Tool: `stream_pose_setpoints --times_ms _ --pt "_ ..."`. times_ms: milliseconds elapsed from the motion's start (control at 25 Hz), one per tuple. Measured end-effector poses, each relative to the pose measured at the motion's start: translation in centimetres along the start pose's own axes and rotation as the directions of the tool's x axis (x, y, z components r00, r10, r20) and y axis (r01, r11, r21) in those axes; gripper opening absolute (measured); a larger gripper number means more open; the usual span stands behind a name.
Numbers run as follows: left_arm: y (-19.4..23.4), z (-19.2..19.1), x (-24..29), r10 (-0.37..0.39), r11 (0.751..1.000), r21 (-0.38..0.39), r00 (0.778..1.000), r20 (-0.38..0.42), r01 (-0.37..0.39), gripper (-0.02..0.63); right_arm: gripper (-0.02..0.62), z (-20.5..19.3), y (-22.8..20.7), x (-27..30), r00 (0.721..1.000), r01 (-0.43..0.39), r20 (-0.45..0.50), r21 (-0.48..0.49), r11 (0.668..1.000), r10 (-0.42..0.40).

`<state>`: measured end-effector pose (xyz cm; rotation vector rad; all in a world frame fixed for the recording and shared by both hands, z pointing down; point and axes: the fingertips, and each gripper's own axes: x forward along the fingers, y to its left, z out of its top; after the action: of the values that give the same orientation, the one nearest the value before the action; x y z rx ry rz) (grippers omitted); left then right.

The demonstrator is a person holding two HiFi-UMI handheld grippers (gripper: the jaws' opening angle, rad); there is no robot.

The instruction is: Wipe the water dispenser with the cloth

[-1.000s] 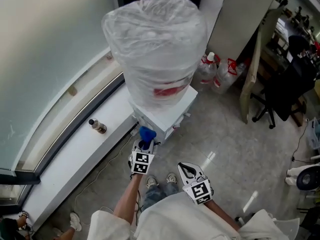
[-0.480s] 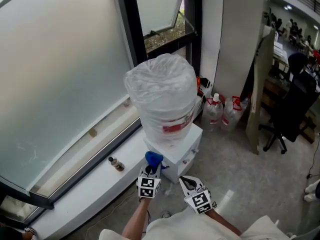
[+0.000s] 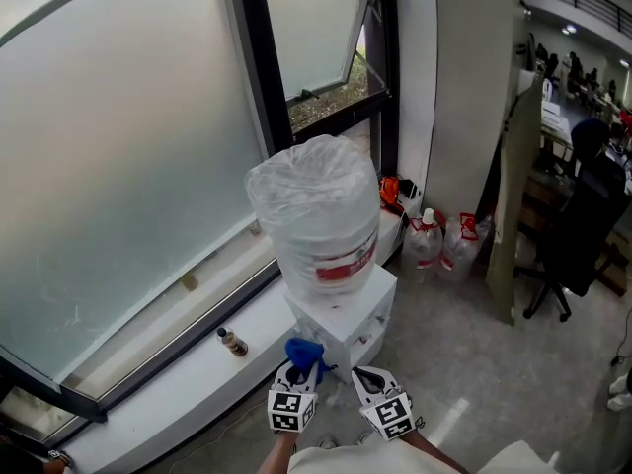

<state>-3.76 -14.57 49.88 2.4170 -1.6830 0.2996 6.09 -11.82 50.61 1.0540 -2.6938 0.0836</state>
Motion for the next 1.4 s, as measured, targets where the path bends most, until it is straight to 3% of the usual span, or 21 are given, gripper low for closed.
stream_pose_setpoints --times_ms 360,640,960,1400 --pt "-5.8 -2.3 -6.5 0.044 0.996 -0.077 0.999 -0.012 -0.045 0.063 0.014 -1.9 1.6 -5.5 0.999 -0.042 -0.017 0.024 0.999 0.043" --pt "-8.0 -2.2 -7.7 -0.019 0.997 -0.070 1.000 0.016 0.020 0.063 0.014 -2.2 3.4 -9.3 1.000 0.013 -0.015 0.043 0.999 -0.012" --pt "-9.6 -3.7 -14.3 -0.050 0.996 -0.073 0.998 0.032 0.052 0.063 0.014 -0.7 10.3 -11.2 1.000 -0.005 0.004 -0.002 1.000 0.005" --pt "-11.7 -7.5 -23.9 -0.040 0.996 -0.083 0.999 0.028 0.042 0.063 0.014 -1.8 19.4 -16.5 1.000 0.009 0.017 -0.026 1.000 -0.008"
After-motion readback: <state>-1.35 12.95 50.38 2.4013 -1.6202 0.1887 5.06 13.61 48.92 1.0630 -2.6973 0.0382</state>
